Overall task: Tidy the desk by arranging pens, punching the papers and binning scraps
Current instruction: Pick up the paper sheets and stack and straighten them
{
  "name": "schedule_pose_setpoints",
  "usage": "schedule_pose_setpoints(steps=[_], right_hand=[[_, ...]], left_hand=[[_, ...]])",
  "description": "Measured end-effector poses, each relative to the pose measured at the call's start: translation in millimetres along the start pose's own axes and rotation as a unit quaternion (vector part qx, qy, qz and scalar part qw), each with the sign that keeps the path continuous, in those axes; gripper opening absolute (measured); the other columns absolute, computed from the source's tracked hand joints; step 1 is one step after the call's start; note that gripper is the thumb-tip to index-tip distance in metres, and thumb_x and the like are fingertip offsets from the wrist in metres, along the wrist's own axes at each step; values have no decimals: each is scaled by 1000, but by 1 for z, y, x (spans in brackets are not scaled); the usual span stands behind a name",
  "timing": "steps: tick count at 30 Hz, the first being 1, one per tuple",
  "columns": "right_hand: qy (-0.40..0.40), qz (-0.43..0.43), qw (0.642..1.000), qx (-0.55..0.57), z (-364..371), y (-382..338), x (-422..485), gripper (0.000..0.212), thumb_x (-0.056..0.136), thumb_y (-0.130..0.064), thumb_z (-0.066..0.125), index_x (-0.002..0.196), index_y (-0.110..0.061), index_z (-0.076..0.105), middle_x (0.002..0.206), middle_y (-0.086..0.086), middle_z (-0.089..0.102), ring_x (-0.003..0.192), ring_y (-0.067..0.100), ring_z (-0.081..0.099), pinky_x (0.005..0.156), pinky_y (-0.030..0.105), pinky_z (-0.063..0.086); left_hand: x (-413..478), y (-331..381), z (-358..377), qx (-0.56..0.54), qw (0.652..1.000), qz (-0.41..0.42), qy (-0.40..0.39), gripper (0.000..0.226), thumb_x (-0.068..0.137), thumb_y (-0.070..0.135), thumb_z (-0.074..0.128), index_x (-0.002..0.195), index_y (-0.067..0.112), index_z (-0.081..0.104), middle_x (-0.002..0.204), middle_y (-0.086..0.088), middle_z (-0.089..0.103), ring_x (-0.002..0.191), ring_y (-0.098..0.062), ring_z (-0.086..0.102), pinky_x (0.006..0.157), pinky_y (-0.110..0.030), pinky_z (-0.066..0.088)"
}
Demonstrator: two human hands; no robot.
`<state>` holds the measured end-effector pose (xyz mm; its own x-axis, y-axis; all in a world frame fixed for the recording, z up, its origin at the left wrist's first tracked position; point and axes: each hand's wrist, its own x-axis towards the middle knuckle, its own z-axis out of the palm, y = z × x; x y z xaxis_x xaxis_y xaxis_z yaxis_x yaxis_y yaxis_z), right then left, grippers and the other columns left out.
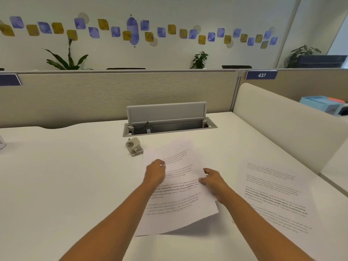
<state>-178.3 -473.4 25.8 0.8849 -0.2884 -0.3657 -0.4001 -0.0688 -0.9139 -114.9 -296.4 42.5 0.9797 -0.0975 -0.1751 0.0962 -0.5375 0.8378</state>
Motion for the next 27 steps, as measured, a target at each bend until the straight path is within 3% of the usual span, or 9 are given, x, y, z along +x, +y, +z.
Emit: schedule_pose_setpoints(steps=[2,4,7,9,13,16,19,22,27], right_hand=[[12,-7,1000,26,-8,1,0,35,91,2,46,124,-10,52,104,11,64,88,30,64,79,40,55],[18,-13,998,54,-15,1,0,34,91,2,46,122,-10,53,105,13,64,88,30,64,78,40,55],[22,-24,996,83,-25,0,-2,31,91,2,47,118,-12,54,105,13,65,89,31,65,80,42,55],[24,-32,995,92,-30,1,-3,29,91,0,47,115,-15,54,107,13,65,95,33,64,86,47,53],[36,-39,994,92,-41,8,-7,26,91,-5,52,115,-15,56,107,11,67,98,33,65,91,50,52],[66,-38,994,80,-53,16,-10,25,90,-10,56,114,-12,59,103,8,68,90,26,66,76,38,55],[137,-42,989,-33,-70,22,-16,26,88,-12,59,113,-8,61,94,8,68,79,23,65,68,30,54],[217,-57,933,-280,-93,31,-27,26,87,-17,58,113,-13,62,103,4,68,95,23,63,78,27,46],[313,-30,876,-366,-137,46,-43,33,88,-13,57,121,-7,57,121,12,59,113,27,54,89,33,45]], left_hand=[[3,-11,-8,22,999,-10,48,33,95,9,39,125,6,52,131,-15,53,115,-30,53,94,-34,44],[5,-21,-14,33,996,-20,76,36,94,12,44,129,5,48,135,-16,50,124,-32,47,103,-39,40],[4,-26,-16,13,998,-38,57,46,94,16,49,137,5,38,138,-17,46,127,-32,45,106,-40,37],[2,-24,-15,-52,997,-53,24,46,93,18,51,136,6,40,133,-16,52,119,-32,52,103,-39,41],[-3,-19,-9,-195,979,-47,-35,22,87,4,57,109,4,60,112,-19,66,91,-31,65,90,-43,51],[-2,-17,-3,-209,977,-35,-39,26,84,-2,59,109,2,63,103,-19,69,86,-32,66,87,-46,53],[-2,-18,4,-215,975,-33,-41,27,83,-3,60,109,4,63,98,-17,69,84,-33,67,84,-46,54],[-1,-19,14,-219,974,-40,-50,25,82,-2,62,106,5,65,95,-16,69,82,-34,68,86,-49,54],[1,-19,32,-205,976,-41,-65,26,81,1,64,107,5,65,102,-16,69,91,-36,67,90,-53,51]])
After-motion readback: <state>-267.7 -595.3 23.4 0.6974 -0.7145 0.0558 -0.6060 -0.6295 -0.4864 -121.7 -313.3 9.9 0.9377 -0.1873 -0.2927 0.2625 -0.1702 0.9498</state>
